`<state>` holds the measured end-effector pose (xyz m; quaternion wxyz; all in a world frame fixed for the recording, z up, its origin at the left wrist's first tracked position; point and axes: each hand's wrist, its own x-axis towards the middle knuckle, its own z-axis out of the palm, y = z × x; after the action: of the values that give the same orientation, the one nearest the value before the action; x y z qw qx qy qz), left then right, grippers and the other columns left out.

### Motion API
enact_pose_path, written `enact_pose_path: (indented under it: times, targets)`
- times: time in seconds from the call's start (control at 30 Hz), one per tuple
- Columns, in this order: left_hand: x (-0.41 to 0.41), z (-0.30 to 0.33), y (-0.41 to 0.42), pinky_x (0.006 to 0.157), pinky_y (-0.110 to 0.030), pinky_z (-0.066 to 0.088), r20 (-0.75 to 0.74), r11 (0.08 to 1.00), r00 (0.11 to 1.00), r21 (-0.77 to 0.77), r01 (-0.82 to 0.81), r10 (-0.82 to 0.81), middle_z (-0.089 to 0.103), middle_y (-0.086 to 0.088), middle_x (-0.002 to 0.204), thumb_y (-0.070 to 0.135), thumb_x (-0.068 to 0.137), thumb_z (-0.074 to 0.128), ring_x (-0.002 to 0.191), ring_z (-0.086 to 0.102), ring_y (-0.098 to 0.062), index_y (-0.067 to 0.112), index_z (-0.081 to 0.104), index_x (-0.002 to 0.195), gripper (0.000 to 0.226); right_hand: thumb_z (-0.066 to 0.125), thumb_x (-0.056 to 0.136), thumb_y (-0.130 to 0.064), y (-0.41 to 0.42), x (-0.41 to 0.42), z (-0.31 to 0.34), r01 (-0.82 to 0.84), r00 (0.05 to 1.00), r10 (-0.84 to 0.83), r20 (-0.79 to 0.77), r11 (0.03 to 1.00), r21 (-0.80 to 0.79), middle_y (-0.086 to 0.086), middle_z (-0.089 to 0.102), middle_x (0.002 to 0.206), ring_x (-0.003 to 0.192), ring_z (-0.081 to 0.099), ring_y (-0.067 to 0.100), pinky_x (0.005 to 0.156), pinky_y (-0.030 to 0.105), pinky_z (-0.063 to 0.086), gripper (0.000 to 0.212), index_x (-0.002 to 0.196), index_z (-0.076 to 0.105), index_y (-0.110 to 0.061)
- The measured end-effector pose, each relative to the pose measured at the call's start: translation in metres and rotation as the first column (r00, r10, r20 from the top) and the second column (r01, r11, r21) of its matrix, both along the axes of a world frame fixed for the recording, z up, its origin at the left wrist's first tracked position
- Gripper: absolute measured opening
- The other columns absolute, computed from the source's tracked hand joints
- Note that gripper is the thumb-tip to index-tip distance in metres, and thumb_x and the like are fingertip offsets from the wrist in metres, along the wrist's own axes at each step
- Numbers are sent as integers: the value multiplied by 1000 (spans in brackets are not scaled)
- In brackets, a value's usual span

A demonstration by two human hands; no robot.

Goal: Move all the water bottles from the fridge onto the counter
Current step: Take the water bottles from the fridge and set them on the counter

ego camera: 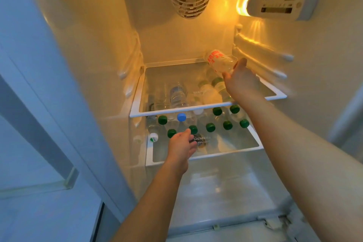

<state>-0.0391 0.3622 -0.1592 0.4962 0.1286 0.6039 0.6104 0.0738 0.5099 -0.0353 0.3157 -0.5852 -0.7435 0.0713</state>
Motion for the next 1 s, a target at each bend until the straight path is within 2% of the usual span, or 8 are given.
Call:
enact_pose_path:
  times: [0.13,0.23,0.3,0.47,0.6,0.67,0.8,1.0]
  targets:
    - [-2,1,21,77,-30,50,56,999,998,35,-30,28,59,-3,99,27,102,47,89,59,-17,16,49,116,18,56,88,-34,-9,3,-2,-115,991,117,-60,993,38,8,60,95,84,58,32,67,39,46,40,118,43,-11]
    - [-3,5,37,100,-40,48,86,997,994,30,-67,64,55,-13,134,29,103,45,118,57,-28,9,39,144,47,60,82,-41,-17,6,-6,-124,988,130,-85,990,71,3,57,86,76,54,28,63,35,43,37,105,46,-15]
    - [-5,10,47,105,-43,45,123,993,986,22,-119,116,48,-16,142,30,103,45,124,53,-32,7,32,148,52,59,83,-42,-17,6,-7,-109,989,114,-90,992,62,4,60,86,76,55,29,62,35,43,37,105,46,-15]
    - [-13,11,66,94,-41,51,221,974,949,-6,-228,224,58,-17,128,30,101,49,108,61,-28,8,48,138,43,54,87,-42,-12,3,-7,-86,993,92,-78,994,71,8,64,91,78,59,31,64,38,48,35,107,46,-14]
    - [-14,2,76,84,-35,57,145,959,948,-46,-281,285,63,-7,103,36,99,51,79,59,-16,11,53,127,38,55,89,-46,-8,3,-8,-79,994,84,-68,994,74,10,66,97,82,62,32,63,36,46,43,114,42,-14]
    - [-14,1,79,80,-34,57,99,950,945,-69,-305,311,61,-6,104,39,98,51,73,54,-14,16,49,134,42,53,90,-47,-8,2,-7,-84,994,88,-61,994,70,12,66,102,86,63,34,65,37,46,49,123,36,-14]
    - [-13,0,85,75,-34,53,20,939,941,-79,-335,337,52,-7,125,42,99,48,92,51,-21,24,41,141,46,52,90,-53,-2,0,-10,-80,997,81,-19,996,31,13,64,116,100,63,37,74,40,47,67,139,26,-16]
    - [-9,-5,86,79,-35,53,-33,931,934,-75,-356,355,51,-5,116,41,99,47,94,51,-21,22,42,140,45,51,93,-47,6,-2,-12,-81,994,79,76,997,17,14,63,119,103,62,36,80,41,48,64,142,28,-13]
